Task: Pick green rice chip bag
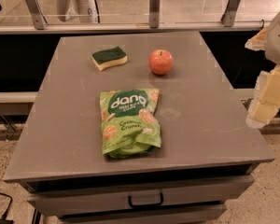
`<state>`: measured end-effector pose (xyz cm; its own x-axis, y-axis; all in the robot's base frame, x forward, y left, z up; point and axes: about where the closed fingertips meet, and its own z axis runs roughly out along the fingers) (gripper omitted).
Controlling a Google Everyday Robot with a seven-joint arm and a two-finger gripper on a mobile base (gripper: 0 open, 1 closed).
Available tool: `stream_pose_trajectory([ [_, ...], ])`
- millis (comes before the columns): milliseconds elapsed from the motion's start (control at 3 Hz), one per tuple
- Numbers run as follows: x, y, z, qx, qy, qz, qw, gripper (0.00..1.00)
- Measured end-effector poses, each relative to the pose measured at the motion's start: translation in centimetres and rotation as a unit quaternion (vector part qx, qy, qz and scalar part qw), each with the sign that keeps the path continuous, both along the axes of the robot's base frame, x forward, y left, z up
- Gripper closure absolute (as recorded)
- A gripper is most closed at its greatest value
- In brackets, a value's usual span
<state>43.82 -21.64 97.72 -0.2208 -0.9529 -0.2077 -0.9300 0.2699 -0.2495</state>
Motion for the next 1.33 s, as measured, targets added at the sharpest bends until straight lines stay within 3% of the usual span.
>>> stream_pose_trajectory([
  [333, 0.2, 0.6, 0.0, -0.004, 0.000, 0.012, 0.9999, 0.00],
  [667, 1.2, 3.0, -0.2, -0.021, 0.001, 0.063, 0.9978, 0.00],
  [1000, 3.2, 7.4, -0.8, -0.058, 0.014, 0.173, 0.9831, 0.00],
  [1333, 4.8, 10.9, -1.8, -0.084, 0.023, 0.276, 0.9571, 0.00],
])
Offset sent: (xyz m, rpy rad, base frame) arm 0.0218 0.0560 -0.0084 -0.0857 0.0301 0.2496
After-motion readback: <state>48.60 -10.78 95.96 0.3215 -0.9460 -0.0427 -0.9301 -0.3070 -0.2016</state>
